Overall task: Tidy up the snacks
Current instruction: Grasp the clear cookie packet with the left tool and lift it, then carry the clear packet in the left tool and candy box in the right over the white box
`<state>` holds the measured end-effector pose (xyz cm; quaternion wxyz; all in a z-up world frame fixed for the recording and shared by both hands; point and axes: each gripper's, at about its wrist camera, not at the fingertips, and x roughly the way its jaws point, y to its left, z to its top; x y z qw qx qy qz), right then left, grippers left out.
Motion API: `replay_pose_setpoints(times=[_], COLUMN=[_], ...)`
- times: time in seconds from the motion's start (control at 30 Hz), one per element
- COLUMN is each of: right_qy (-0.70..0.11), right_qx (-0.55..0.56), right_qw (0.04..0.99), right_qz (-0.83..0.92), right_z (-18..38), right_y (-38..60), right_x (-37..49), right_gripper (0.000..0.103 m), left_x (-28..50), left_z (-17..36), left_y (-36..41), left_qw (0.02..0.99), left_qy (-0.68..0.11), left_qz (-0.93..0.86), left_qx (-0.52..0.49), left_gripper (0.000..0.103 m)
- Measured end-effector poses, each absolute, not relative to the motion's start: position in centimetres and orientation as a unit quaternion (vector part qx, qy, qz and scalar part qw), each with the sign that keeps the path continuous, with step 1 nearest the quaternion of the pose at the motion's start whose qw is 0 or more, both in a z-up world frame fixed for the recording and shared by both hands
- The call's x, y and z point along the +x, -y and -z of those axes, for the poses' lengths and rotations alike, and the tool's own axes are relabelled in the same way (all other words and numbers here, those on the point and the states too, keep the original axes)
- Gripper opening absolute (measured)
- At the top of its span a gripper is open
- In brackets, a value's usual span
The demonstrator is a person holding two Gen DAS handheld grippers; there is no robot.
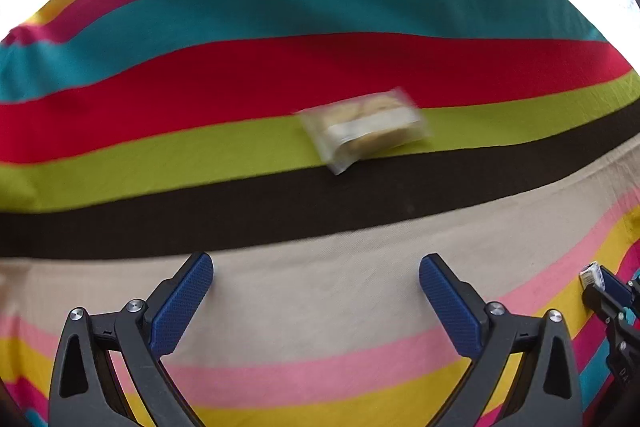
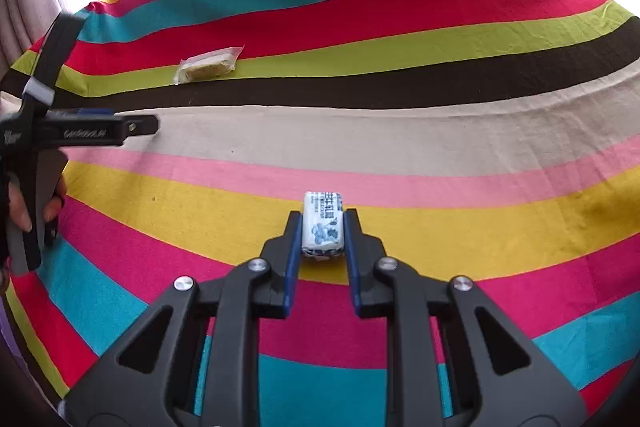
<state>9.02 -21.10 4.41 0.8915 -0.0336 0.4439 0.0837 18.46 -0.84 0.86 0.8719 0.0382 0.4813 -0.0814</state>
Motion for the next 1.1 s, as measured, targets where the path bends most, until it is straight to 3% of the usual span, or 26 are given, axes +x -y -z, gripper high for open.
replay_pose_setpoints(times=[0.33,0.37,0.4,0.47,0.73,1.1], right_qy=[-0.444,-0.444,-0.444,-0.444,-0.444,-0.445], right_qx=[-0.034,-0.033,-0.034,-0.034,-0.037,-0.034], right_qw=[0.891,0.891,0.891,0.891,0.891,0.891], right_qz=[-0.083,-0.083,-0.083,-0.083,-0.081,-0.082], right_z=[-4.4,-4.4,-4.4,-4.4,-4.3,-4.1], right_y=[20.9,20.9,20.9,20.9,20.8,20.7], right_x=[9.1,9.1,9.2,9.2,9.2,9.2], right_gripper=[0.024,0.024,0.024,0.024,0.024,0.024], left_x=[26.9,26.5,25.7,23.8,13.2,2.1], left_z=[-0.8,-1.0,-1.4,-1.7,-2.2,-2.2], left_y=[5.9,5.8,5.7,5.4,2.5,0.0], left_qw=[0.872,0.875,0.881,0.880,0.895,0.903], left_qy=[-0.480,-0.474,-0.463,-0.462,-0.432,-0.420], left_qz=[0.085,0.087,0.091,0.102,0.112,0.087], left_qx=[0.043,0.044,0.044,0.032,-0.025,-0.030], left_gripper=[0.102,0.091,0.066,0.063,0.062,0.062])
